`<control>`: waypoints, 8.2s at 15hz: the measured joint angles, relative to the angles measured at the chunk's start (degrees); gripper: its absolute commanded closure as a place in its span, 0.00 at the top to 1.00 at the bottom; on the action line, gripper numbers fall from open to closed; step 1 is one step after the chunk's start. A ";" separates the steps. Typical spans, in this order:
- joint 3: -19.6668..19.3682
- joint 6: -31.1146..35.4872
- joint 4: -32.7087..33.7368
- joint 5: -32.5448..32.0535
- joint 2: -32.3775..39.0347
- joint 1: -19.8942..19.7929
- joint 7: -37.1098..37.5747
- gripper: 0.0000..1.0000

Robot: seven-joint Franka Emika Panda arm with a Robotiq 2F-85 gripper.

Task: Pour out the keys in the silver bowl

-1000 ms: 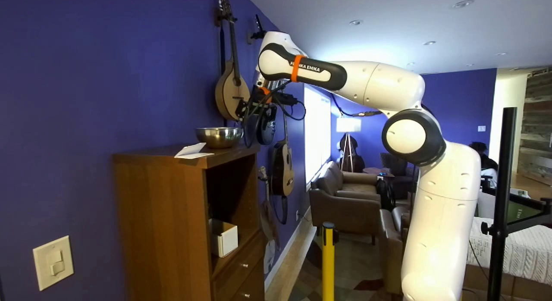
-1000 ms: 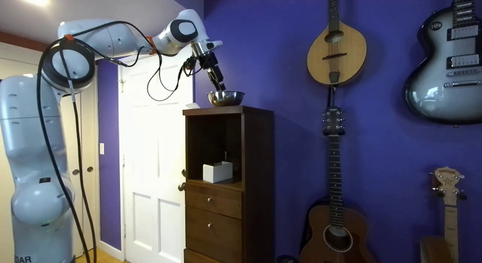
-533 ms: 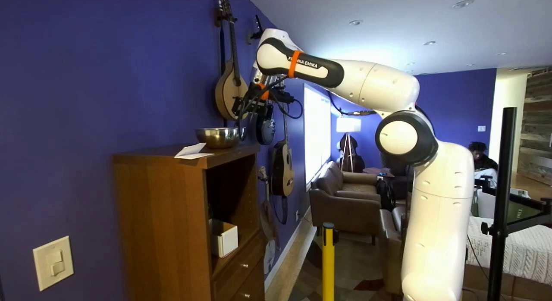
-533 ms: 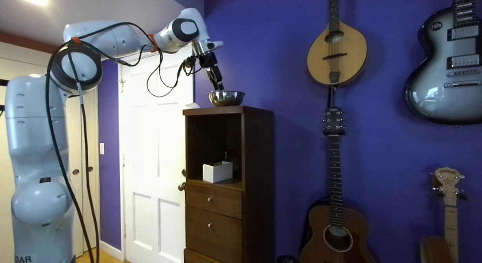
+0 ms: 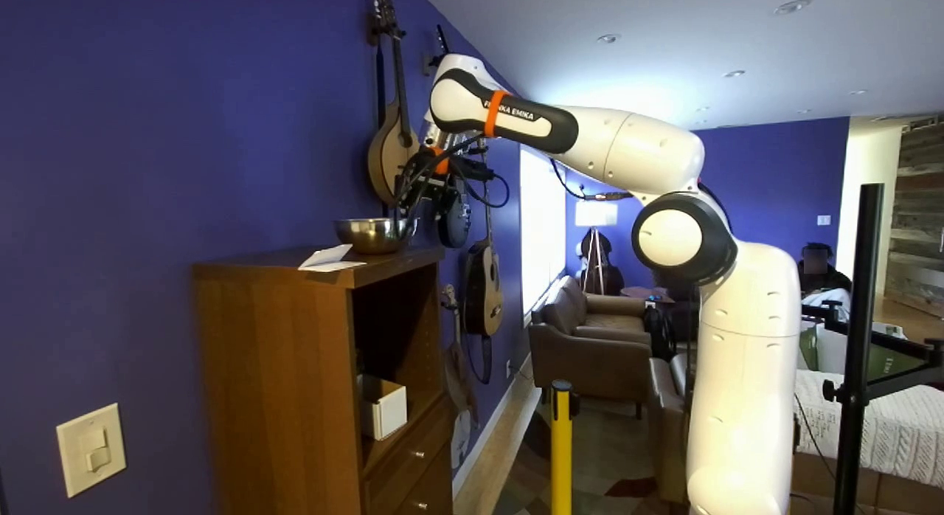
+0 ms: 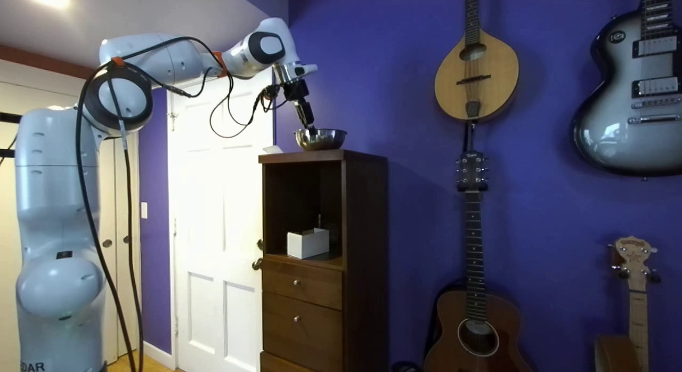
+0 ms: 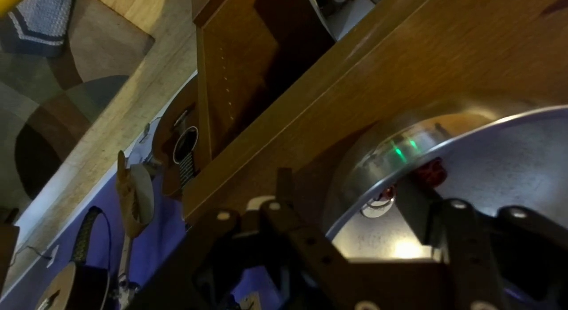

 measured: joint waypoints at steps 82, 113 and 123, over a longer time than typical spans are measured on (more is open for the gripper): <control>-4.16 1.35 -1.73 -11.42 -10.17 8.44 2.85 0.01; -6.35 0.00 7.37 -1.48 5.67 6.96 25.54 0.01; -5.89 3.88 8.93 -3.35 9.37 8.89 27.07 0.01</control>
